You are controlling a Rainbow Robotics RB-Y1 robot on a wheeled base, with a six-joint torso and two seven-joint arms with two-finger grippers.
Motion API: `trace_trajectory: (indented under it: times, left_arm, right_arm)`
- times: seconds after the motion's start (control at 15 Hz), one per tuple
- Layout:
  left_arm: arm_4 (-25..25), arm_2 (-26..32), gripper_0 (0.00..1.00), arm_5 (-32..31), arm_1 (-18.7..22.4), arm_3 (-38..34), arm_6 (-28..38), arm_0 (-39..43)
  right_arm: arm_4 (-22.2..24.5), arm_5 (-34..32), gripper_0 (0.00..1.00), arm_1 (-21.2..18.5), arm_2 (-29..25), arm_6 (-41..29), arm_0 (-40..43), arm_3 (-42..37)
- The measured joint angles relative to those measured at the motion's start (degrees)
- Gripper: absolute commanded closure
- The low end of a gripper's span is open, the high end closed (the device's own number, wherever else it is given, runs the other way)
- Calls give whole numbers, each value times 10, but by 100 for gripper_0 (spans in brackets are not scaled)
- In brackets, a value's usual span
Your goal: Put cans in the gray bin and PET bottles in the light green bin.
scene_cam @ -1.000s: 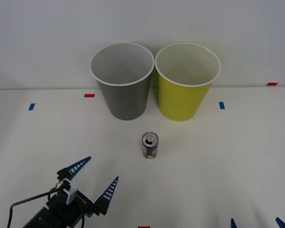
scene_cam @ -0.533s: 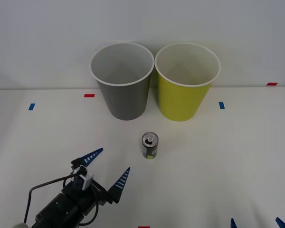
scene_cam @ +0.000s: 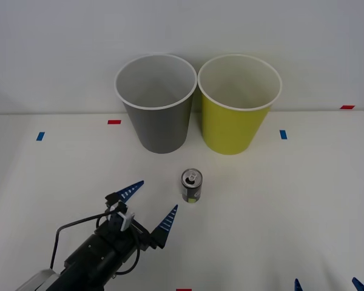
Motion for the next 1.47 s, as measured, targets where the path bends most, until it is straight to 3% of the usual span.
trace_trajectory:
  times: [0.93,1.47]
  left_arm:
    - [4,-25,0,49,-53,8,-13,-44]
    - [4,-25,0,51,-108,63,-19,-79]
  right_arm:
    - [0,0,0,0,0,0,0,0]
    - [0,0,0,0,0,0,0,0]
